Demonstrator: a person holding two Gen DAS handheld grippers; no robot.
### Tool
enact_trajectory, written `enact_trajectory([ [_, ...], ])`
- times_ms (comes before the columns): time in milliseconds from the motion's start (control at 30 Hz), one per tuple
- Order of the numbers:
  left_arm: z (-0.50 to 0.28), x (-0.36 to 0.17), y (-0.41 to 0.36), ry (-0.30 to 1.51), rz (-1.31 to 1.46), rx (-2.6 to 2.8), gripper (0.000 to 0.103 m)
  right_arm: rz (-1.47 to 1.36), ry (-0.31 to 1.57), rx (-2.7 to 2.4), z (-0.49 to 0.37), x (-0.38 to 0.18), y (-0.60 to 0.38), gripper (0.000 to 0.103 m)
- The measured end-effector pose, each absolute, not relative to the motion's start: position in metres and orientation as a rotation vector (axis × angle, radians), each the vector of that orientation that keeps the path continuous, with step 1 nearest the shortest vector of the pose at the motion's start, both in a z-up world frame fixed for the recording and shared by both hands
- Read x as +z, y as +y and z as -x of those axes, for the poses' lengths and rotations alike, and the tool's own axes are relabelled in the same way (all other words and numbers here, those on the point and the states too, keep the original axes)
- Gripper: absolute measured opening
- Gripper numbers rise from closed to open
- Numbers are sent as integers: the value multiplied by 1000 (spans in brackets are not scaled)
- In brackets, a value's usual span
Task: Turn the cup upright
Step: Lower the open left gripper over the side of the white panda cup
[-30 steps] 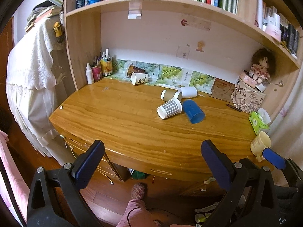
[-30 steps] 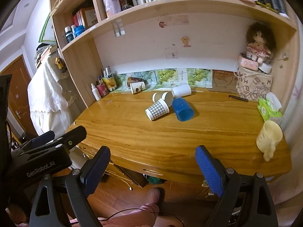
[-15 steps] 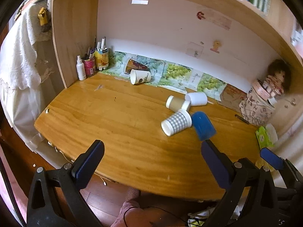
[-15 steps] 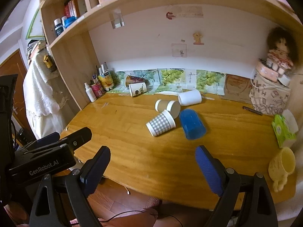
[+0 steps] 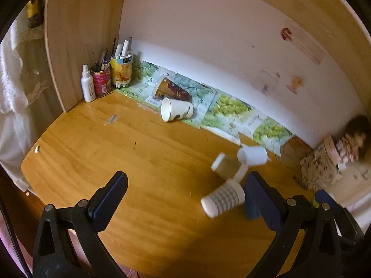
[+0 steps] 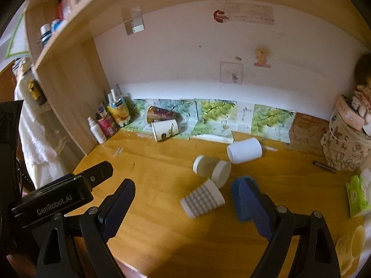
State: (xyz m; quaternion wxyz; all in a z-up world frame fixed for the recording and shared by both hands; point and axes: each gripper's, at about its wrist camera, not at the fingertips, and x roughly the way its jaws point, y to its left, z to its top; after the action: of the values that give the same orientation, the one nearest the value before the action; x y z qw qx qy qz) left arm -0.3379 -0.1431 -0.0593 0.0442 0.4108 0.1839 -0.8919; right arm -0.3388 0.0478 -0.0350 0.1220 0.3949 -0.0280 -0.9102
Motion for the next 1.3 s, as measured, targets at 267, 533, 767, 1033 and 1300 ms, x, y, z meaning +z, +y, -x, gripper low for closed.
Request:
enact_trajectory([
  [267, 410, -79, -171, 734, -1340, -2659, 102, -1200, -120, -2668, 403, -45, 27, 92],
  [533, 476, -104, -179, 848, -1429, -2611, 102, -1266, -178, -2688, 456, -67, 13, 92],
  [767, 515, -122, -185, 983, -1461, -2568, 102, -1292, -199, -2688, 491, -82, 0, 92],
  [1033, 552, -139, -192, 1153, -1449, -2458, 102, -1278, -201, -2702, 518, -88, 0, 92],
  [1300, 572, -149, -202, 1272, -1365, -2329, 102, -1288, -241, -2693, 532, -91, 18, 92],
])
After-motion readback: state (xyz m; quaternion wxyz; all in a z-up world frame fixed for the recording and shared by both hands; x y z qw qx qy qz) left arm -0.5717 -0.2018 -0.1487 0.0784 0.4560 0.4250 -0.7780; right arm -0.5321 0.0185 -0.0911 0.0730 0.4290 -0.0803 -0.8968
